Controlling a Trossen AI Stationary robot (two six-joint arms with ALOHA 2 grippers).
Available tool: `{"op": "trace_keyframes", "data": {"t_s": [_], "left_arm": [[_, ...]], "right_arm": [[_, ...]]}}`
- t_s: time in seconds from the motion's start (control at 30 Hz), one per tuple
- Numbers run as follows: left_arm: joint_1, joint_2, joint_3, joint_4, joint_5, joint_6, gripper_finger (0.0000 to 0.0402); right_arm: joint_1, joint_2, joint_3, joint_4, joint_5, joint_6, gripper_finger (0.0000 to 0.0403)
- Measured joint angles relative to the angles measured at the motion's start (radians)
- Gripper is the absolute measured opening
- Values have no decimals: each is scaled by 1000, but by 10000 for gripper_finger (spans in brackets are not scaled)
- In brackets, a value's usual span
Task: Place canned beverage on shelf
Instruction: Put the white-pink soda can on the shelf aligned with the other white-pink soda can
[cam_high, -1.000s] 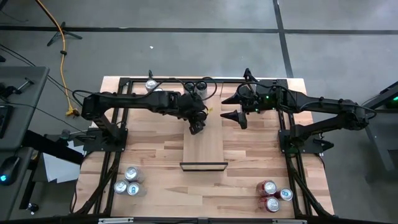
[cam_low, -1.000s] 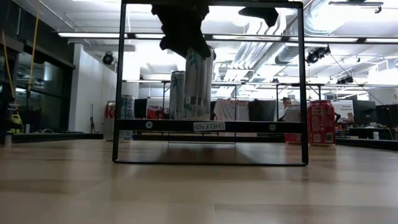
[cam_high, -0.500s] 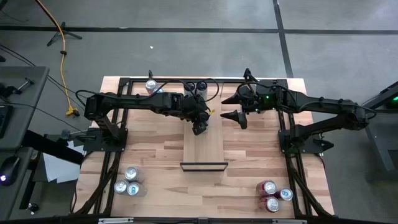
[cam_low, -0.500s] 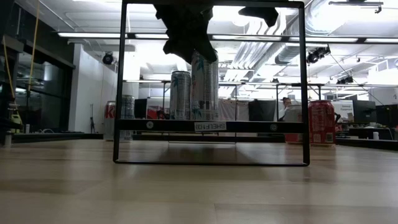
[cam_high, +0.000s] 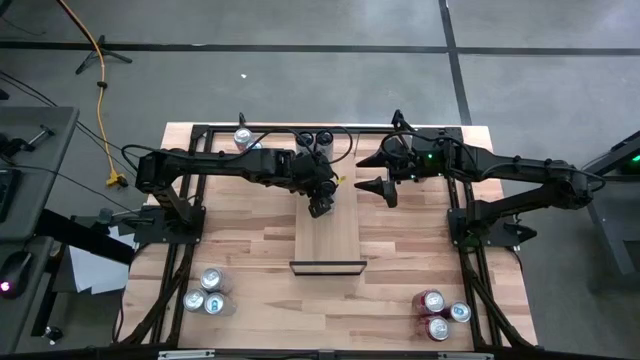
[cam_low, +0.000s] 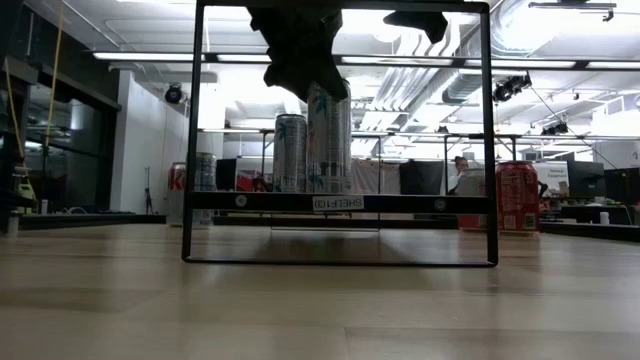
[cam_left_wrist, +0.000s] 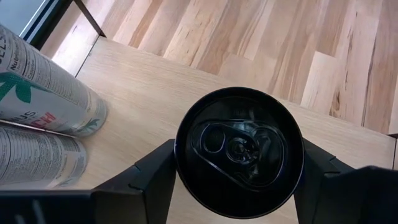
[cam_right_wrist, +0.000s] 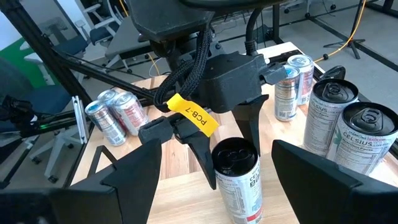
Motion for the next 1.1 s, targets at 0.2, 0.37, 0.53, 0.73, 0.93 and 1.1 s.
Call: {"op": "trace_keyframes", "data": {"t_s": [0.2, 0.37, 0.53, 0.73, 0.93, 1.1], "left_arm": [[18, 2, 19, -24, 0, -40, 229], [31, 2, 61, -20, 6, -16, 271], [31, 2, 120, -98, 49, 67, 311], [34, -83, 184, -268, 57, 117, 323], [26, -308, 26, -89, 47, 68, 322], [9, -520, -224, 159, 36, -15, 322]], "right_arm": [[0, 0, 0, 0, 0, 0, 291], [0, 0, 0, 0, 0, 0, 291], [0, 0, 0, 0, 0, 0, 291], [0, 0, 0, 0, 1, 56, 291], [13, 44, 0, 5, 22, 158, 291], [97, 117, 0, 16, -11, 171, 281]]}}
